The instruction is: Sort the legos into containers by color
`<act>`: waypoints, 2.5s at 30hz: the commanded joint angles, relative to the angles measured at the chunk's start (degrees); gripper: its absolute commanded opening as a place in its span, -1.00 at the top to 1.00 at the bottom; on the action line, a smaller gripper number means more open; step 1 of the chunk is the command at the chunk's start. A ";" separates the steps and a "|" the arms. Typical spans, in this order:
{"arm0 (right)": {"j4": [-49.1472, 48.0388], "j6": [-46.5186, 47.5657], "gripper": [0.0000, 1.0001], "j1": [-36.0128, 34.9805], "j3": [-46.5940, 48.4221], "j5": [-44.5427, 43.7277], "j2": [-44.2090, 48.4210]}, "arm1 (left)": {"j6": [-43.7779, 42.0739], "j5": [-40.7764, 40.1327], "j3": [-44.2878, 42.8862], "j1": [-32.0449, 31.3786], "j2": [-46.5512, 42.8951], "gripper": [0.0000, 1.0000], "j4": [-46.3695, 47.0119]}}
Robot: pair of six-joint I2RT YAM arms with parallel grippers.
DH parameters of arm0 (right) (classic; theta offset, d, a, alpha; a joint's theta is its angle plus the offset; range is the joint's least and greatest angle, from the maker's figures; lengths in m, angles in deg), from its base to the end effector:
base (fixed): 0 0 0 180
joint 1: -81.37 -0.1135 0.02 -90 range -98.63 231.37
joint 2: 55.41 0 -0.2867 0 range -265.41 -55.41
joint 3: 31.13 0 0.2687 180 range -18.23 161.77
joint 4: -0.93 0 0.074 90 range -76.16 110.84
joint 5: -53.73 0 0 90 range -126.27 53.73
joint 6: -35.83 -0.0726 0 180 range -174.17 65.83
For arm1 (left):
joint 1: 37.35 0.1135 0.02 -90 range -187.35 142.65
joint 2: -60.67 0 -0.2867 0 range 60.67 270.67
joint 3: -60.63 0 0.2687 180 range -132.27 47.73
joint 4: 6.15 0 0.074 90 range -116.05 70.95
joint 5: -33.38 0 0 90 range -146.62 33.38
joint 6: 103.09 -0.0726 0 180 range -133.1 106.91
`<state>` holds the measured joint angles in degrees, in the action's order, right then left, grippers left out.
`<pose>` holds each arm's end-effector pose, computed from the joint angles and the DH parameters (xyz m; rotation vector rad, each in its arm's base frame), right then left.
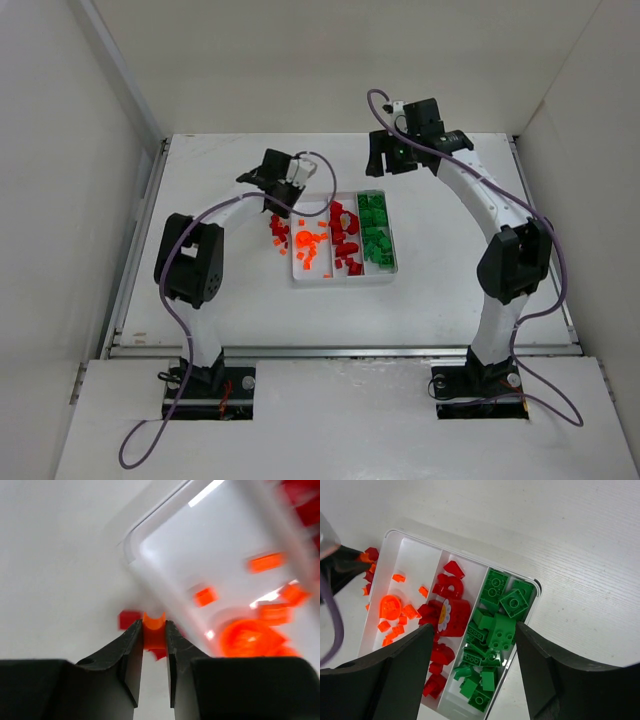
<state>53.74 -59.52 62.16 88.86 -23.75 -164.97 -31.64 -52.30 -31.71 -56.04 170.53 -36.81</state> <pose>0.4550 0.1752 0.3346 -0.3935 2.3016 0.4689 0.4446 -0.1562 0.1932 0.8025 2.2731 -0.0920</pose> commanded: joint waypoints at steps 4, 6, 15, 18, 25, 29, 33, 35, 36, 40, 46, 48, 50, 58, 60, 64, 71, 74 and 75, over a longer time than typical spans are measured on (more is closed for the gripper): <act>-0.35 0.69 -0.43 -0.13 1.81 -0.47 1.80 | -0.18 4.82 -3.10 -8.54 -3.52 1.00 0.09; 0.17 0.69 -0.43 -0.13 1.29 -0.47 1.80 | -0.18 3.77 -2.39 -9.07 -1.68 0.83 -0.43; 0.18 0.69 -0.43 -0.13 0.75 -0.47 3.39 | -0.70 1.22 -4.48 -10.39 -3.50 -0.40 -1.84; -0.43 0.69 -0.43 -0.13 -0.38 0.14 3.39 | 0.18 0.61 -5.63 -10.39 -5.71 -0.40 0.70; -0.96 0.16 -0.43 -0.13 -1.44 0.76 3.39 | 10.80 -3.43 -3.19 -4.18 -7.65 -0.12 3.26; -0.96 0.16 -0.46 -0.13 -0.92 1.29 3.39 | 14.32 -4.93 -2.12 1.46 -7.12 0.08 3.78; -0.96 0.16 -0.46 -0.13 -0.39 1.29 2.78 | 14.33 -5.64 -2.12 3.84 -4.93 0.00 3.78; -0.96 -0.36 -0.46 -0.13 0.31 1.81 2.16 | 13.01 -5.64 -2.12 3.85 -2.82 -0.06 3.78; -0.96 -0.37 -0.46 -0.13 0.84 1.81 2.16 | 11.79 -5.11 -2.12 3.85 -2.12 -0.09 3.78; -0.96 -0.37 -0.46 -0.13 0.84 1.81 1.63 | 9.42 -0.31 -2.12 4.37 -0.35 -0.18 3.78; -0.96 -0.90 -0.46 -0.13 1.37 1.81 1.01 | 7.74 4.38 -2.12 4.37 2.98 -0.27 3.26; -0.96 -0.90 -0.46 -0.13 1.37 1.81 1.01 | 7.21 4.38 -2.12 4.37 4.21 -0.21 2.73; -0.96 -0.90 -0.46 -0.13 1.37 1.81 1.01 | 7.21 4.38 -2.12 4.37 4.74 -0.12 2.21; -0.96 -0.90 -0.46 -0.13 1.37 1.29 1.01 | 7.21 4.38 -0.81 4.37 6.24 0.07 -1.40; -0.96 -0.90 -0.46 -0.13 1.37 1.29 1.01 | 7.21 4.38 -0.28 4.37 6.24 0.13 -1.40; -0.96 -0.90 -0.46 -0.13 1.37 1.81 0.49 | 7.82 3.86 0.25 4.37 5.71 0.39 -0.88; -0.96 -0.90 -0.46 -0.13 1.37 1.29 1.09 | 9.14 1.94 -6.23 4.37 5.71 1.00 -5.09; -0.96 -0.90 -0.46 -0.13 0.75 1.29 1.62 | 10.54 -1.23 -9.50 4.37 3.70 1.00 -5.71; -0.96 -0.90 -0.46 -0.13 0.23 1.29 1.63 | 10.55 -3.15 -10.81 4.37 2.82 1.00 -5.71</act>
<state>54.13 -60.04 62.16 87.79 -22.73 -164.75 -22.99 -51.45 -37.61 -51.54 177.13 -40.49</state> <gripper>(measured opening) 0.727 0.222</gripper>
